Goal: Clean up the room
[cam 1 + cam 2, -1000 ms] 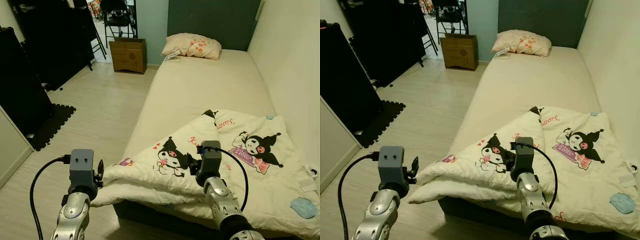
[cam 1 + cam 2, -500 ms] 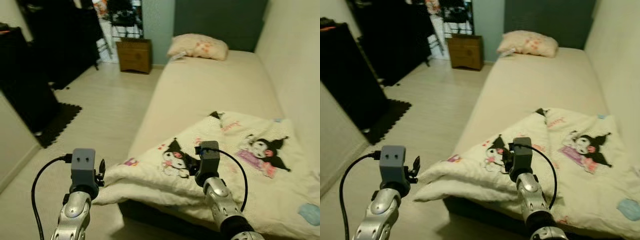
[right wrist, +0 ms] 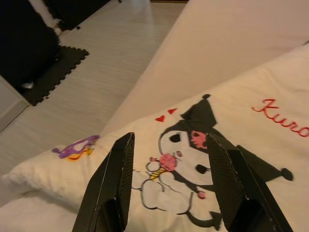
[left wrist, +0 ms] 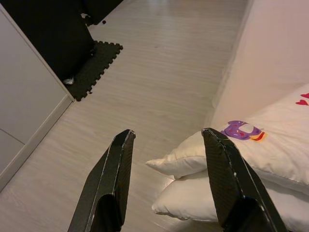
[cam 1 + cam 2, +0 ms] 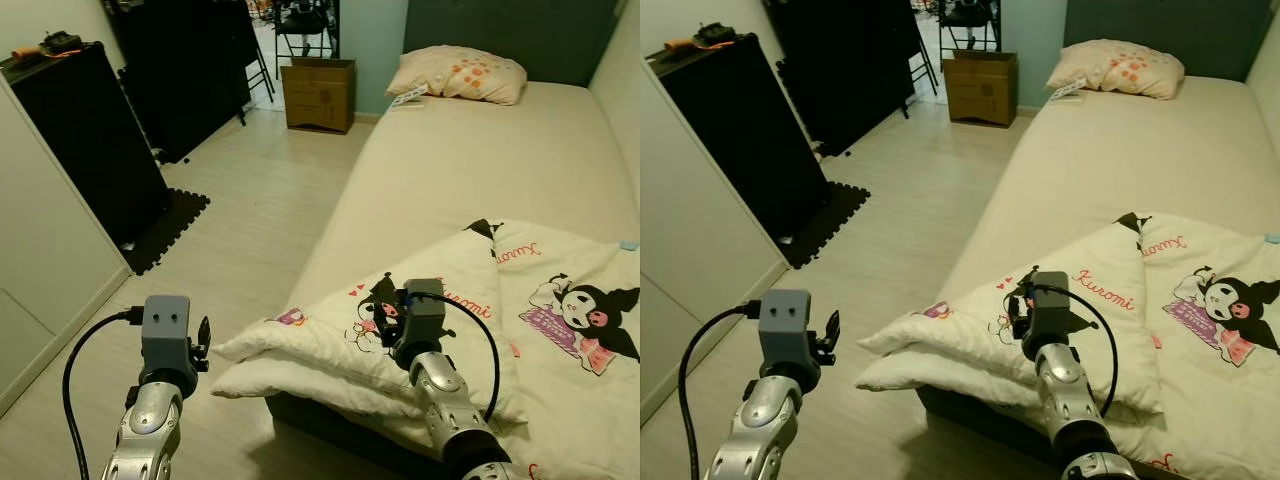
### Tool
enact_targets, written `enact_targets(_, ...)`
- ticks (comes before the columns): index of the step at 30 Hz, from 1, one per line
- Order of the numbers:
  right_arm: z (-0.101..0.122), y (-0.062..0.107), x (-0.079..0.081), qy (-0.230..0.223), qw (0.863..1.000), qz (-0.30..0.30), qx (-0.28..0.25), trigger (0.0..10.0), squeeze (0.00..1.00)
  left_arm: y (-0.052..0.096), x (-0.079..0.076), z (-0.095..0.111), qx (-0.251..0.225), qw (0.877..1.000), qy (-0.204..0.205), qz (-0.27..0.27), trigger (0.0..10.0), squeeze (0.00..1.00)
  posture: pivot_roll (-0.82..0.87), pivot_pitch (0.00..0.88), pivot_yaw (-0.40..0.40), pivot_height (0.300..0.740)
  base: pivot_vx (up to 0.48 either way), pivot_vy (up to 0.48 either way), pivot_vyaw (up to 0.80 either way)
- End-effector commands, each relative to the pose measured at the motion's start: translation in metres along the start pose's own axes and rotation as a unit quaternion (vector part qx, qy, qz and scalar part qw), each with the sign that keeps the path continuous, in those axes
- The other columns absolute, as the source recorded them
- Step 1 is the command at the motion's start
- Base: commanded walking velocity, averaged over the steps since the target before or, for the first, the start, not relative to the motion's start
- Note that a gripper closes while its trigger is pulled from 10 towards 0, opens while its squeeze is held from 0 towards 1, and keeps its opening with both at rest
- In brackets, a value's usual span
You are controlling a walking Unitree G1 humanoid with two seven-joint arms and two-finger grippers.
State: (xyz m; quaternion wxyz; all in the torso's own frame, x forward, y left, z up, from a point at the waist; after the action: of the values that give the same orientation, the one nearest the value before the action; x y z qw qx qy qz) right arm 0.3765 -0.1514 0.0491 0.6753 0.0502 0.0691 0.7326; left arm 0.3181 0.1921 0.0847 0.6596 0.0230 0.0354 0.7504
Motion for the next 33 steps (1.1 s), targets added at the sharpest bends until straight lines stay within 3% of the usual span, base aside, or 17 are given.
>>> enact_targets(1,-0.0028,0.0023,0.0055,-0.006,1.000,0.005,-0.001,10.0,0.00,0.0011,0.0043,-0.0016,0.004,1.000,-0.013,0.003,10.0,0.00,-0.02,0.105,0.058,0.740,0.000,0.000,0.00)
enact_targets(9,-0.0024,0.0019,0.0061,-0.008,1.000,0.004,-0.002,10.0,0.00,0.0004,0.0041,0.0004,-0.002,1.000,-0.019,0.003,10.0,0.00,-0.01,0.105,0.060,0.740,0.000,0.000,0.00)
enact_targets(31,-0.0009,0.0014,0.0052,-0.010,1.000,0.003,-0.004,10.0,0.00,0.0002,0.0041,0.0010,-0.003,1.000,-0.019,0.008,10.0,0.00,-0.02,0.101,0.059,0.740,0.000,-0.256,0.00)
enact_targets(33,-0.0016,0.0019,0.0047,-0.011,1.000,0.002,-0.004,10.0,0.00,-0.0002,0.0066,-0.0014,0.005,1.000,0.000,0.012,10.0,0.00,-0.02,0.101,0.059,0.740,0.000,0.000,0.00)
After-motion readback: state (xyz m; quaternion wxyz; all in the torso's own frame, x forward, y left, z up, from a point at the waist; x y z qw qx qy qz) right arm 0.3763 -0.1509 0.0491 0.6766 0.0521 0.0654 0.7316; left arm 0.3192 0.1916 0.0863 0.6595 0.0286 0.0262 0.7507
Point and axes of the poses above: a point about 5 cm out from each wrist's last joint towards the gripper, its own y axis pointing back from the gripper into the wrist, its own z axis along the axis of the wrist's last joint, x = y × z, the point moved 5 cm from there along -y, pointing out of the wrist towards the gripper, and after that the axes turned 4 degrees about y, right-handed, at the moved point
